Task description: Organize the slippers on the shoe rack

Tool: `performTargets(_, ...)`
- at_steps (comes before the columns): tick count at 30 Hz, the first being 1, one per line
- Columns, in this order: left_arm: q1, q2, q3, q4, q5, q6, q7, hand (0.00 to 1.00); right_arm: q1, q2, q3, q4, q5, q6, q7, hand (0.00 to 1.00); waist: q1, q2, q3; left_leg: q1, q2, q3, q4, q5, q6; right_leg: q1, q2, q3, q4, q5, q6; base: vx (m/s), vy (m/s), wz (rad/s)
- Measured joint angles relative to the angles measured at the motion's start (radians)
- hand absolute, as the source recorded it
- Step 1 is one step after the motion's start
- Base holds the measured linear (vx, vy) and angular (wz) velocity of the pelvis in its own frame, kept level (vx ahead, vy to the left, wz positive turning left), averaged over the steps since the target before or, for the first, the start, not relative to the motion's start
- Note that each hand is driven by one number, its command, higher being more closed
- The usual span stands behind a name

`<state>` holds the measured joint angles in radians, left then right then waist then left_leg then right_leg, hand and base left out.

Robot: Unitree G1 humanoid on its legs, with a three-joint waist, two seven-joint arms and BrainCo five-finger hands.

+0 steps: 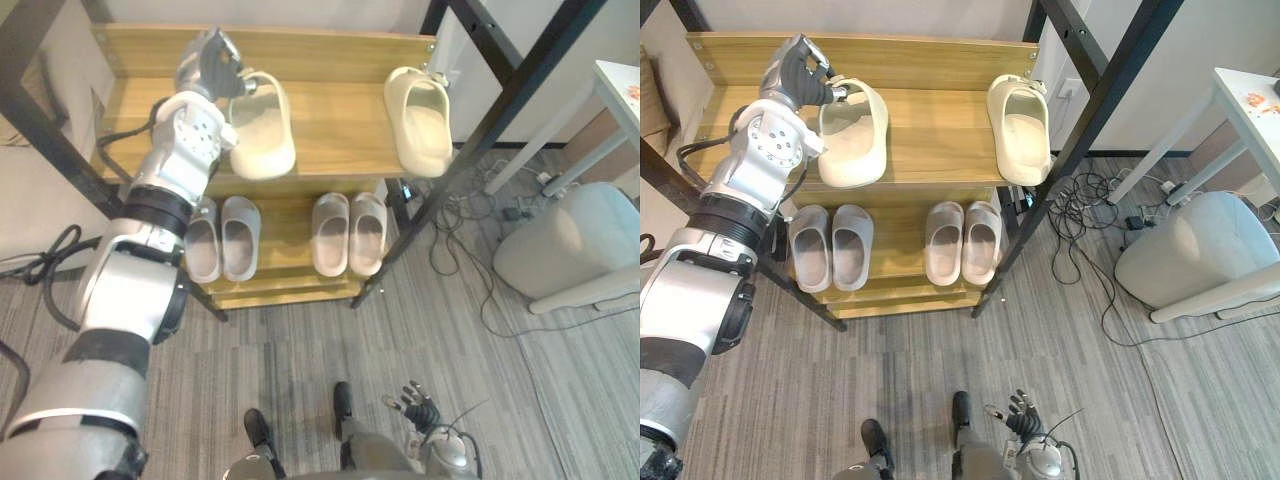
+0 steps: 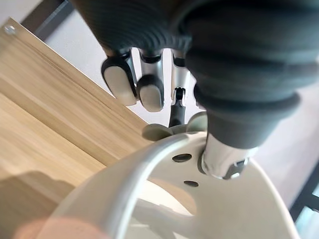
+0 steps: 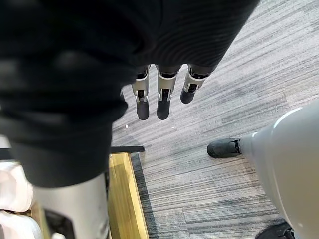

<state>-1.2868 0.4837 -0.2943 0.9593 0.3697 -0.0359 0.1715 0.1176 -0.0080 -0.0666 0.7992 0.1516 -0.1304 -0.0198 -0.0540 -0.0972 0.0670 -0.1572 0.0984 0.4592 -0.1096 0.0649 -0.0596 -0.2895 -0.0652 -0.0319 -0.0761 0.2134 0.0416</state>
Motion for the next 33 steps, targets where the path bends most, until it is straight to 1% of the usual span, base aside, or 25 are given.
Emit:
performTargets(3, 0.000, -0.014, 0.000, 0.009, 0.000, 0.001, 0.001, 1.00, 0.006, -0.001, 0.000, 0.000, 0.000, 0.000, -0.002, 0.00, -0.001, 0.009, -0.009, 0.000, 0.006, -0.001, 0.000, 0.002, -0.003, 0.000, 0.005, 0.003, 0.000, 0.000, 0.000, 0.00, 0.000, 0.00)
performTargets(5, 0.000, -0.039, 0.001, 0.014, -0.006, 0.002, 0.001, 1.00, 0.010, -0.001, 0.000, 0.001, -0.002, 0.000, -0.005, 0.00, -0.002, 0.020, -0.019, 0.000, 0.011, -0.002, 0.000, 0.005, -0.008, 0.001, 0.010, 0.003, 0.000, 0.000, 0.000, 0.00, 0.000, 0.00)
performTargets(9, 0.001, -0.072, 0.000, 0.014, -0.019, 0.002, 0.003, 1.00, 0.010, -0.003, 0.000, 0.001, -0.001, 0.000, -0.015, 0.00, -0.001, 0.030, -0.026, 0.000, 0.013, -0.002, 0.000, 0.010, -0.014, 0.001, 0.013, 0.005, -0.001, -0.002, -0.002, 0.00, 0.008, 0.00)
performTargets(12, 0.000, -0.098, -0.001, 0.013, -0.021, 0.002, 0.005, 1.00, 0.012, -0.002, 0.000, 0.003, -0.001, 0.000, -0.022, 0.00, -0.005, 0.030, -0.026, 0.000, 0.012, -0.004, 0.000, 0.019, -0.018, 0.002, 0.012, 0.002, -0.001, -0.017, -0.010, 0.01, 0.031, 0.02)
performTargets(13, 0.001, -0.111, -0.002, 0.012, -0.023, 0.001, 0.021, 1.00, 0.013, -0.003, 0.000, 0.004, -0.001, 0.000, -0.023, 0.00, -0.007, 0.031, -0.027, 0.000, 0.012, -0.006, -0.001, 0.025, -0.017, 0.003, 0.012, -0.002, -0.001, -0.025, -0.008, 0.01, 0.031, 0.05)
performTargets(15, 0.001, -0.119, -0.005, 0.010, -0.028, 0.001, 0.027, 1.00, 0.012, -0.003, 0.000, 0.004, -0.001, 0.000, -0.024, 0.00, -0.009, 0.032, -0.027, 0.000, 0.011, -0.008, -0.001, 0.033, -0.021, 0.004, 0.011, -0.008, -0.001, -0.026, -0.007, 0.01, 0.038, 0.06)
performTargets(23, 0.001, -0.140, -0.042, -0.006, -0.058, 0.001, 0.054, 1.00, 0.012, -0.001, 0.001, 0.004, -0.001, 0.000, -0.031, 0.00, -0.016, 0.032, -0.027, -0.001, -0.008, -0.003, -0.001, 0.032, -0.015, 0.002, -0.007, -0.002, 0.001, -0.024, 0.000, 0.02, 0.074, 0.02)
performTargets(28, 0.000, -0.144, -0.047, -0.032, -0.056, 0.001, 0.071, 1.00, 0.011, 0.001, 0.016, 0.001, -0.002, 0.000, -0.038, 0.00, -0.017, 0.032, -0.028, -0.005, -0.016, 0.033, -0.001, 0.024, -0.007, -0.022, -0.011, 0.034, 0.005, -0.019, 0.008, 0.02, 0.074, -0.21)
performTargets(30, 0.000, -0.139, -0.046, -0.067, -0.041, 0.001, 0.088, 1.00, 0.010, 0.002, 0.033, 0.000, -0.006, 0.000, -0.040, 0.00, -0.016, 0.032, -0.028, -0.012, -0.019, 0.061, -0.001, 0.020, -0.008, -0.045, -0.010, 0.057, 0.009, -0.015, 0.013, 0.02, 0.076, -0.33)
performTargets(33, 0.000, -0.138, -0.046, -0.095, 0.019, 0.004, 0.109, 1.00, 0.012, 0.007, 0.035, -0.003, -0.008, -0.001, -0.043, 0.00, -0.025, 0.032, -0.028, -0.012, -0.020, 0.090, 0.000, 0.016, -0.012, -0.059, -0.007, 0.078, 0.012, -0.014, 0.015, 0.03, 0.063, -0.23)
